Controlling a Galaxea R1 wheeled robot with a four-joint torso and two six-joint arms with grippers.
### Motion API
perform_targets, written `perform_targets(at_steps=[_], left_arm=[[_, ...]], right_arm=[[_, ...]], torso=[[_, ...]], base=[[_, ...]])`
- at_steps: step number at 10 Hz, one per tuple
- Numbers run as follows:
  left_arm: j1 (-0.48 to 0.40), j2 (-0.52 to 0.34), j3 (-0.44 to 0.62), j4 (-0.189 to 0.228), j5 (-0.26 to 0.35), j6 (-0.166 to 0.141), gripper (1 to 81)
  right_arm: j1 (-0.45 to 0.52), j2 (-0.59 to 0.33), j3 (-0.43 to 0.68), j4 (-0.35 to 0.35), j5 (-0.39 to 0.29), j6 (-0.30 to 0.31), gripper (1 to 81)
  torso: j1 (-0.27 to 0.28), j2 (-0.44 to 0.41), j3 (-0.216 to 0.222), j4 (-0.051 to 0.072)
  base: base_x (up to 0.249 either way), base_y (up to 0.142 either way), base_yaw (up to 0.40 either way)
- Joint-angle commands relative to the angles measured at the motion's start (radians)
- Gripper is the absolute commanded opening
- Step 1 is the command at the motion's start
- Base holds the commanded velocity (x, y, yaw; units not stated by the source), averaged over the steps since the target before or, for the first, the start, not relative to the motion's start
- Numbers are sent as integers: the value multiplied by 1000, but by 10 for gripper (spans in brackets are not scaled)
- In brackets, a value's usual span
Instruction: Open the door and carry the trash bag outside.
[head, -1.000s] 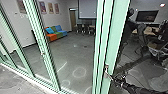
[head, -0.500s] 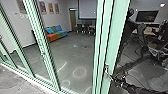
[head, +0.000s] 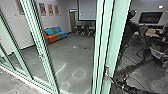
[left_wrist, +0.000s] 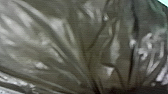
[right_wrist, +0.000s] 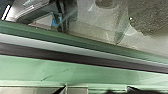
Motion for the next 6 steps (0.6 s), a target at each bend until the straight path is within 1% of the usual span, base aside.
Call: perform_targets(at_steps=[1, 3, 5, 6], left_arm=[[-43, -10, -1, -4, 67, 1, 10], [-42, -10, -1, -5, 67, 1, 10], [-40, -10, -1, -4, 67, 1, 10], [-40, -10, -1, -5, 67, 1, 10]], right_arm=[[91, 48, -68, 97, -397, 10, 811], [92, 45, -74, 99, -397, 12, 811], [97, 37, -71, 100, -397, 12, 811], [97, 33, -68, 100, -397, 12, 811]], torso=[[0, 0, -20, 0], [-1, 0, -30, 0], [-1, 0, -55, -1], [-1, 0, -42, -1]], base=[[92, 0, 0], [92, 0, 0], [92, 0, 0], [92, 0, 0]])
